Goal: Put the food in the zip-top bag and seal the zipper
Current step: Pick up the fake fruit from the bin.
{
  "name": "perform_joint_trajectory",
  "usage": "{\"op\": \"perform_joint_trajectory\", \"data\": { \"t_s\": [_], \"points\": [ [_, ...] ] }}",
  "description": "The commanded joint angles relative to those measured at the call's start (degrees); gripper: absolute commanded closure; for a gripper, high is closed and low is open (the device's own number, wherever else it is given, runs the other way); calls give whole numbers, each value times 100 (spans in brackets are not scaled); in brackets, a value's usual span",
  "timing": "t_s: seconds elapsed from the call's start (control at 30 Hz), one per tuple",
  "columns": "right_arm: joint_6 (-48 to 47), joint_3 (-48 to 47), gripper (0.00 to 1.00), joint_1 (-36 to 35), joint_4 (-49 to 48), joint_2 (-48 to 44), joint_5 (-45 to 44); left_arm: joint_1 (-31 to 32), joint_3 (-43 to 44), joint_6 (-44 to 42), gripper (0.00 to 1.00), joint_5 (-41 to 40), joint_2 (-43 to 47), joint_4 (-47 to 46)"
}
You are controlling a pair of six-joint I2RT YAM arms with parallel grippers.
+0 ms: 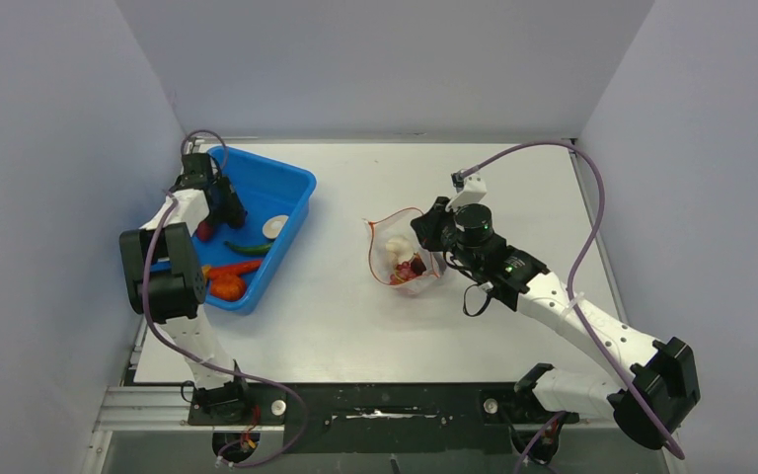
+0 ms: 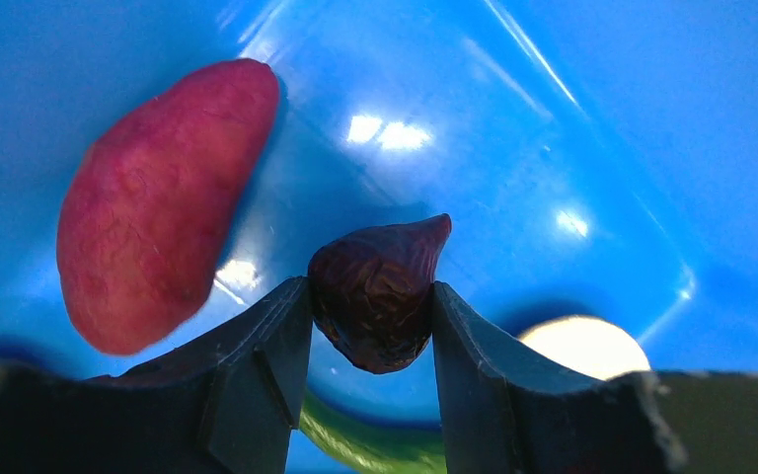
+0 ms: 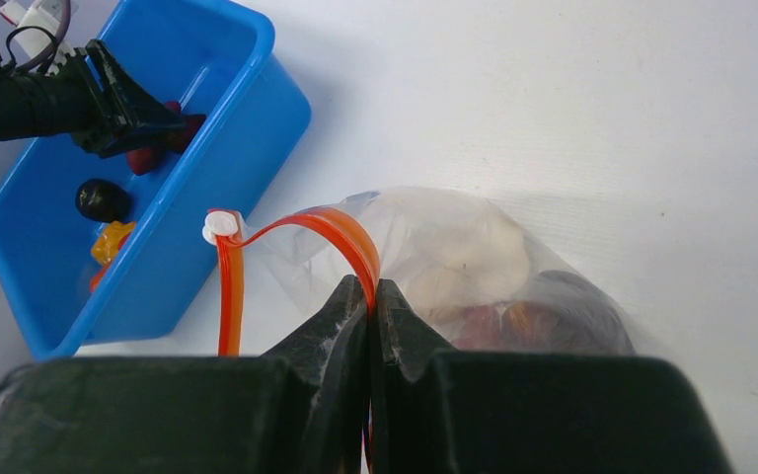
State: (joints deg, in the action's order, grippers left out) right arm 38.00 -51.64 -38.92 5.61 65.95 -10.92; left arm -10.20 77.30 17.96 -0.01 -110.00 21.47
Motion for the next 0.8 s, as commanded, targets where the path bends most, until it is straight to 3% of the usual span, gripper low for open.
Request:
{"op": "perform_joint_trajectory", "data": {
  "t_s": [0.0,0.4,0.77],
  "points": [
    [67,-23,100,40,-358,-195,-60,141,-11,50,68,-77,708,102],
    [108,4,100,42,-311,-202,-73,652,-356,-131,70,30,1896,413],
    [59,-55,100,74,-148,-204,-241,996,-865,-109,71,1401,2994,160]
  ]
}}
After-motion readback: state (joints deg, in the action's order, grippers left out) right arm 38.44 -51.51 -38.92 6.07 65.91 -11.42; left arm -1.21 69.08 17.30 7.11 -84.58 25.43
